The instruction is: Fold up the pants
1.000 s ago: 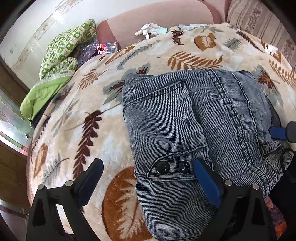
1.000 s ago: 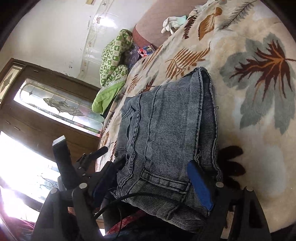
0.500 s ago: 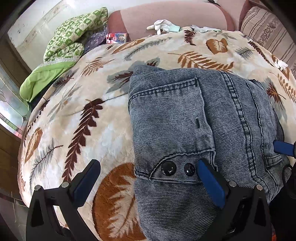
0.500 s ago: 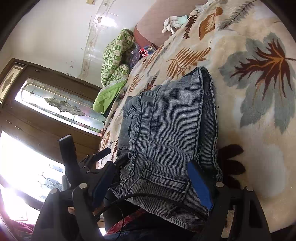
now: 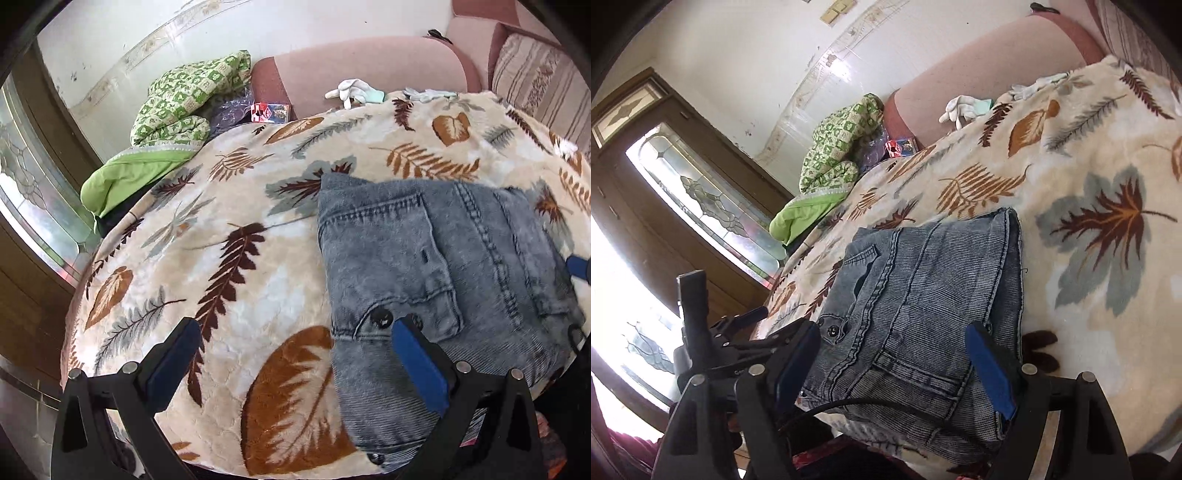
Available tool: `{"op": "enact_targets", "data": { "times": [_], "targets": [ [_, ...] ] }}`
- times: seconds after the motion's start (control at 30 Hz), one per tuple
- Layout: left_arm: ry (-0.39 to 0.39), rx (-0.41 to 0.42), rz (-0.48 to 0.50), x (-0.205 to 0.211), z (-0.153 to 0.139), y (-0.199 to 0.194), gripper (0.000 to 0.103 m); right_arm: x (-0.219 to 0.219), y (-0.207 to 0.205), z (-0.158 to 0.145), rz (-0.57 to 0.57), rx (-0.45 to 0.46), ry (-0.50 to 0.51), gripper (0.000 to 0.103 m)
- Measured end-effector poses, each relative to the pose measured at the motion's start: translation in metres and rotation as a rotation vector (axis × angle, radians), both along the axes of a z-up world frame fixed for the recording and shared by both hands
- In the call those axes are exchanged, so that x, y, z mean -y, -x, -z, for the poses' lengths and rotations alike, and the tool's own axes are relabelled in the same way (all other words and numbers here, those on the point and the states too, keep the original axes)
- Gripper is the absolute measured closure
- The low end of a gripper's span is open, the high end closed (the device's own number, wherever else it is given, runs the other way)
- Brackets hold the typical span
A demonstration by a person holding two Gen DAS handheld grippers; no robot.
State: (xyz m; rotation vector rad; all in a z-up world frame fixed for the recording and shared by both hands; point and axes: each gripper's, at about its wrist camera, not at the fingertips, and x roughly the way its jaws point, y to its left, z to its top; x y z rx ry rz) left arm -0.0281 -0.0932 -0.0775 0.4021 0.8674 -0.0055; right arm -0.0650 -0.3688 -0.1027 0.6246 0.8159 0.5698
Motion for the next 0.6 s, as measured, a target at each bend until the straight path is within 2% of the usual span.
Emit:
{"op": "enact_targets", "data": {
  "times": [0.1,0.2,0.6],
  "targets": [
    [-0.033,-0.036,0.004,-0.001,0.021,-0.002,0.000,-0.012,-0.005,0.004,-0.019,-0.030,0.070,0.020],
    [-0.022,-0.022,0.003,-0.002,0.023,-0.002,0.000,-0.022,-0.012,0.017,-0.068,-0.102,0.109,0.020],
    [-0.009,-0.003,0.027,0.000,0.025,0.002,0.000,-0.025,-0.014,0.024,-0.089,-0.101,0.124,0.015]
  ]
}}
